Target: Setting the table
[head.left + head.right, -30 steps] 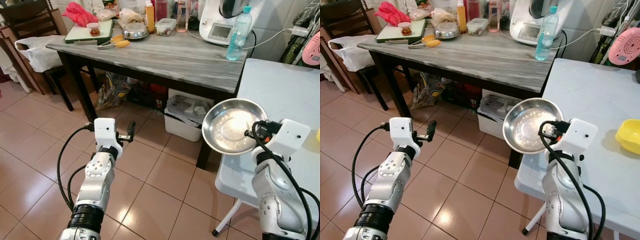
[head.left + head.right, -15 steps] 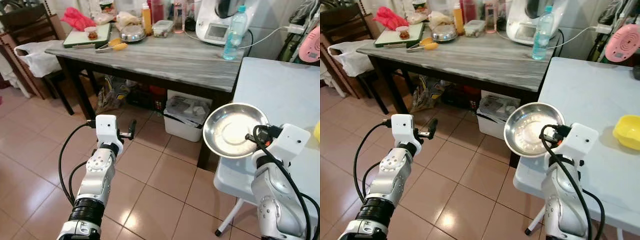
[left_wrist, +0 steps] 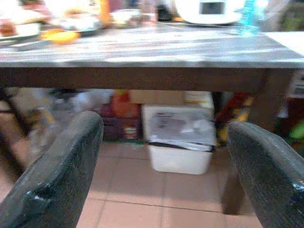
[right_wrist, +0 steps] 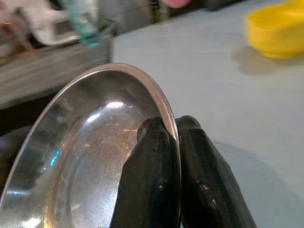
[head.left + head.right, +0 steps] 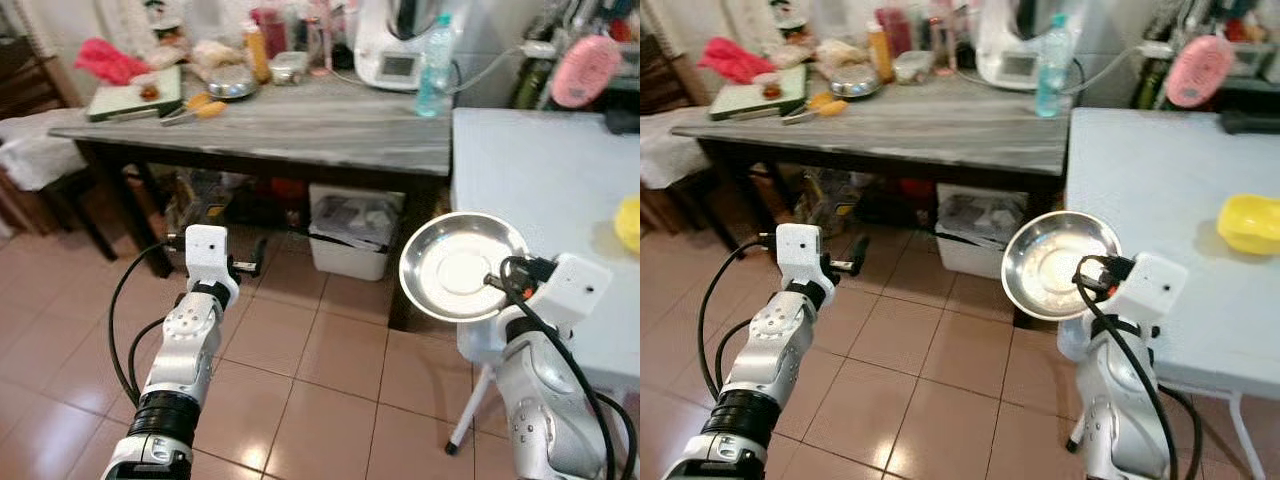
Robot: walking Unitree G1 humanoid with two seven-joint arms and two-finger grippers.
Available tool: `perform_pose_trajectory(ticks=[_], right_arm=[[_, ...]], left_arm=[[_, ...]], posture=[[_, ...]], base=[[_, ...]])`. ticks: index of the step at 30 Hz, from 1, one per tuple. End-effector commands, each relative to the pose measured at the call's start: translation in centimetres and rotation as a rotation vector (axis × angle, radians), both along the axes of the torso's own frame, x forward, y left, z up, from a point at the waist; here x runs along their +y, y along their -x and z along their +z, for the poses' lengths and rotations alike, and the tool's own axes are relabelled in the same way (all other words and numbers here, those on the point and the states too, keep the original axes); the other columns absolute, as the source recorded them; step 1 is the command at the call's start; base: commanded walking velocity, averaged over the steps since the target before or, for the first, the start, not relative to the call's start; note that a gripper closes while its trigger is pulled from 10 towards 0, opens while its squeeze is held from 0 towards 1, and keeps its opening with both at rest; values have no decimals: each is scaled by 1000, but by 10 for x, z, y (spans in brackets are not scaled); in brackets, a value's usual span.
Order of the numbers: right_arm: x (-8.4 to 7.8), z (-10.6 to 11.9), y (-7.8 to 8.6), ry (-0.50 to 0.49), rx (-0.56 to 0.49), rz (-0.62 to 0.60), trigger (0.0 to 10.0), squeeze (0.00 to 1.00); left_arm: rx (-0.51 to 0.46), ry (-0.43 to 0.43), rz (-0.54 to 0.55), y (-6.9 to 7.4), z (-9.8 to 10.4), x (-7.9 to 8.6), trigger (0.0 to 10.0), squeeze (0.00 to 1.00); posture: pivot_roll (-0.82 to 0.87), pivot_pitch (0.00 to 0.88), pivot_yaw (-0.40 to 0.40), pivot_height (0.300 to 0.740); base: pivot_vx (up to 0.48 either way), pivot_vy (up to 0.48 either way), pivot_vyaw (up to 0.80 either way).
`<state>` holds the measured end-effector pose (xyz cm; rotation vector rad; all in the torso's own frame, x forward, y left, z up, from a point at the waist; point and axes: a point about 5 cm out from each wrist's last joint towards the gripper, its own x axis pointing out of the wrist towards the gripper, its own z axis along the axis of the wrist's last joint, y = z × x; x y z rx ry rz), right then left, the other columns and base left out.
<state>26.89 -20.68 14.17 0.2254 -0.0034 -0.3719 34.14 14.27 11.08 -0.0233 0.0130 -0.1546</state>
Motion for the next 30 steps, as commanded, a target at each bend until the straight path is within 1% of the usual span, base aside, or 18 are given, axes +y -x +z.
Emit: perform_pose_trajectory(ticks=[1,8,13,22,25,27,30], right_arm=[[1,6,1,-4,-31,-9,10000,0],[4,5,0,-1,-32,-2,10000,0],[3,5,0,3,-34,-6,10000,0],[2,7,-2,13,-38,-6,10000,0],[3,6,-3,14,-38,-5,10000,0],[4,6,-2,14,-39,-4,10000,0],[4,4,-1,11,-35,-2,10000,0]], left_arm=[[-6,-19,-13,-1,1,0,10000,0],[-11,-16,-31,-2,1,-3,10000,0],[-14,-13,-32,-1,1,-6,10000,0],[-7,-5,-25,-1,-1,-6,10000,0],[-20,-15,-25,-1,0,-5,10000,0],[-37,-29,-19,-1,2,-4,10000,0],[-44,-11,-50,1,3,-6,10000,0]], posture=[[-191,8,101,740],[-186,0,100,740],[-187,0,97,740],[-180,0,93,740],[-176,0,95,740],[-175,0,96,740],[-172,0,98,740]], base=[[0,480,-481],[0,480,-484],[0,480,-444],[0,480,0],[0,480,0],[0,262,0],[0,0,0]])
